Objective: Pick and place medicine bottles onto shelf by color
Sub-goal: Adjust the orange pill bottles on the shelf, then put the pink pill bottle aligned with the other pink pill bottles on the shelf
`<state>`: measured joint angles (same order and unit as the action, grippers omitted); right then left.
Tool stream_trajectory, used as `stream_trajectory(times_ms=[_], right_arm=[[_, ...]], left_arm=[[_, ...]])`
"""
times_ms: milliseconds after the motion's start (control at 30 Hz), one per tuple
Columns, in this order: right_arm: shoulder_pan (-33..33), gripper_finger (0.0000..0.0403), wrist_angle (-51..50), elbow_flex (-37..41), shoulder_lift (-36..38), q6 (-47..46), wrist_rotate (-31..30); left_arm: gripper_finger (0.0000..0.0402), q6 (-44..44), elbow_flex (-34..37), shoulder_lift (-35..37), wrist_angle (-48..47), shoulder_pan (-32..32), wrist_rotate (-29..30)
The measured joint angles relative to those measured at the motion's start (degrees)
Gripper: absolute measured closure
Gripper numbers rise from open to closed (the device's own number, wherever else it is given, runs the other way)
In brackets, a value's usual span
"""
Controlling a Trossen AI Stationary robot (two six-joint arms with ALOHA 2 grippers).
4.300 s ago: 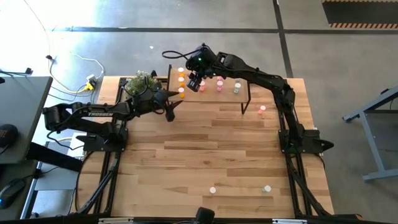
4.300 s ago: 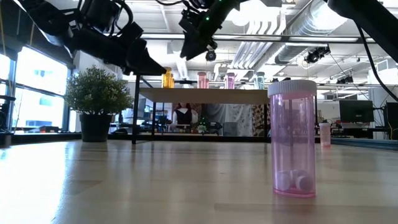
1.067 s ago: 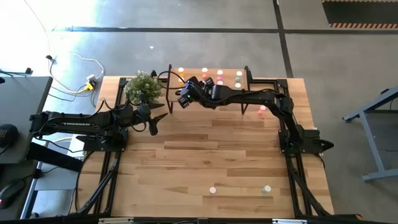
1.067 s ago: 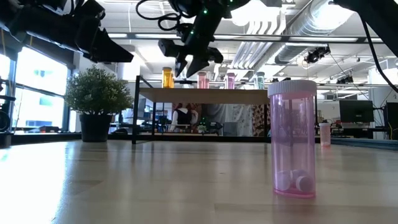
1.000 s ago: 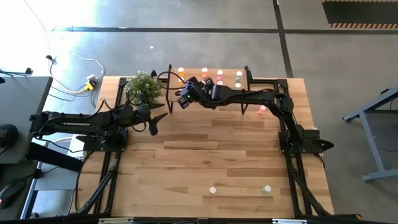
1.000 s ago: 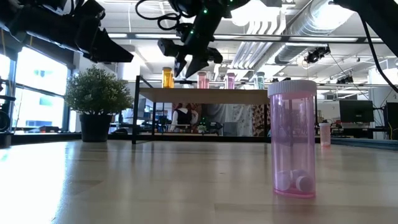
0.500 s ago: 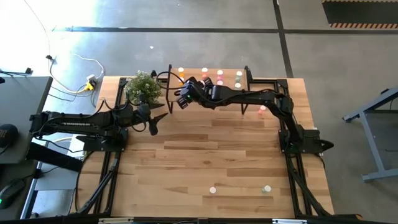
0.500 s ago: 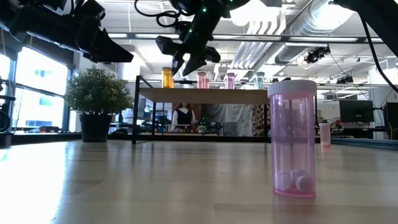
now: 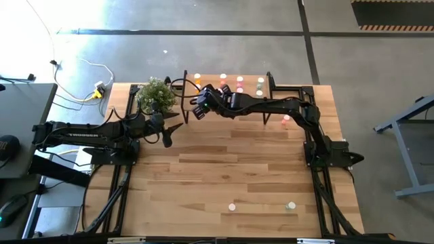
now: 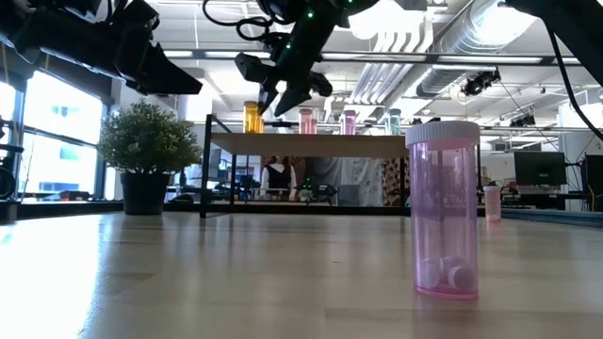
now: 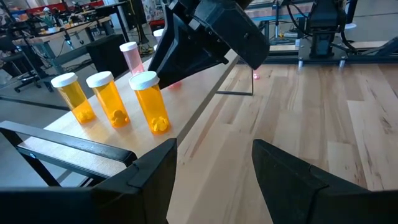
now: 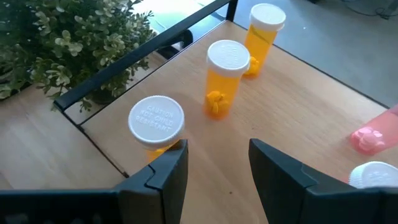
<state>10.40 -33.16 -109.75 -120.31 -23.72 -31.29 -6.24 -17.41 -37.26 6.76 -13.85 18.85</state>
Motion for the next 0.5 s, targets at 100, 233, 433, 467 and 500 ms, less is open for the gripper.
stream_trajectory(times_ms=[100, 233, 433, 467, 500], right_arm=[[0.0, 0.0242, 0.0, 0.0, 0.0, -0.1, -0.6], [0.0, 0.0242, -0.3, 0.0, 0.0, -0.2, -0.8], [-0.5, 0.0242, -1.5, 0.0, 0.7, 1.9, -4.6], [-0.6, 0.0242, -1.3, 0.0, 1.0, 2.6, -4.7], [-0.7, 0.0242, -1.7, -0.1, 1.7, 3.2, -4.7]], left_arm=[[0.0202, 0.0, 0.0, 0.0, 0.0, 0.0, 0.0], [0.0202, 0.0, 0.0, 0.0, 0.0, 0.0, 0.0], [0.0202, 0.0, 0.0, 0.0, 0.0, 0.0, 0.0], [0.0202, 0.0, 0.0, 0.0, 0.0, 0.0, 0.0], [0.0202, 0.0, 0.0, 0.0, 0.0, 0.0, 0.0]])
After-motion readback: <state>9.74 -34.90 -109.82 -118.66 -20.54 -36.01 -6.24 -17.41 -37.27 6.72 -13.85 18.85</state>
